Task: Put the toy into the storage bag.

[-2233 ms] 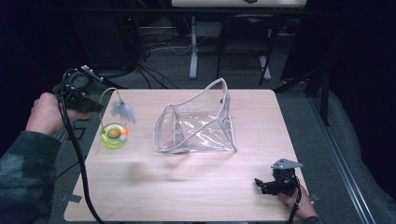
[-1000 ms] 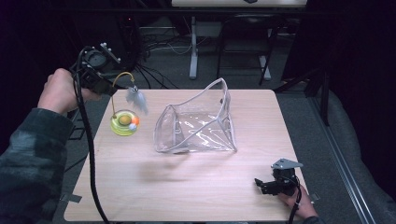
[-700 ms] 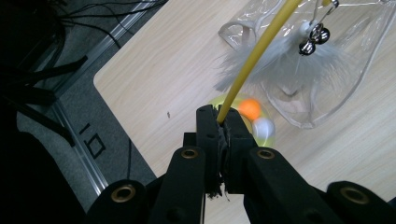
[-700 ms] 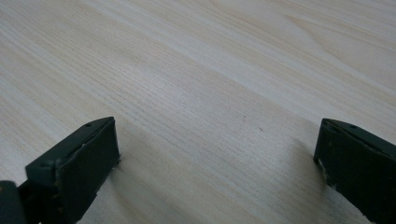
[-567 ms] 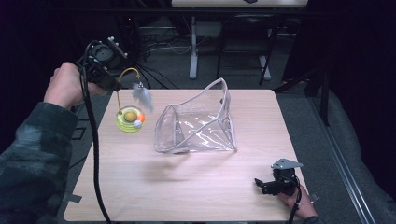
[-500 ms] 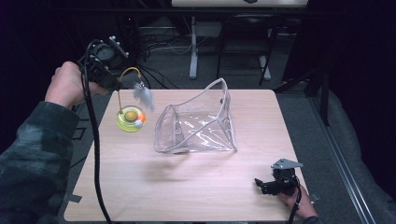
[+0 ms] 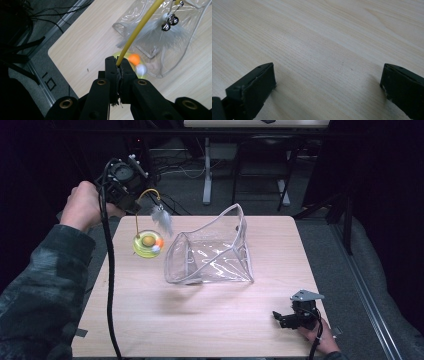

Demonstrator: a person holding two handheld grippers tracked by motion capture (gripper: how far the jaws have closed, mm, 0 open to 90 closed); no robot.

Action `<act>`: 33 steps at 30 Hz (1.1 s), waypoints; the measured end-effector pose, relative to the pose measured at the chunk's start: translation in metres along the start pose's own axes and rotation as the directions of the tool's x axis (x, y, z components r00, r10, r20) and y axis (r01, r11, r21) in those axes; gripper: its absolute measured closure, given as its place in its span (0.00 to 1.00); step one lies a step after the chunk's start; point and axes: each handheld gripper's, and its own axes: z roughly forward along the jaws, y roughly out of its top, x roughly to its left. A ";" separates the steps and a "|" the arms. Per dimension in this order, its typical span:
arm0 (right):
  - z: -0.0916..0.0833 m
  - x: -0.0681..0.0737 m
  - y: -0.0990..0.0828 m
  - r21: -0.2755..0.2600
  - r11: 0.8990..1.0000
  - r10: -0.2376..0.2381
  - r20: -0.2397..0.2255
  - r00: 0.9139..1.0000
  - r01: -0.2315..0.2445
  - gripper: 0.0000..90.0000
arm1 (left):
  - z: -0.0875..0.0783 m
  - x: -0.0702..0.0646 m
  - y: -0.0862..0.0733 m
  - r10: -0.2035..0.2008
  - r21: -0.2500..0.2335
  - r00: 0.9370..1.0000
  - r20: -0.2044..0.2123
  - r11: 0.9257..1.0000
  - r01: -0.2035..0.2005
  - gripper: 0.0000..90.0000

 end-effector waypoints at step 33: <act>0.000 0.000 0.000 -0.002 1.000 0.007 -0.010 1.000 -0.007 0.00 | 0.028 -0.016 0.035 0.044 -0.005 0.998 0.044 0.999 -0.044 0.98</act>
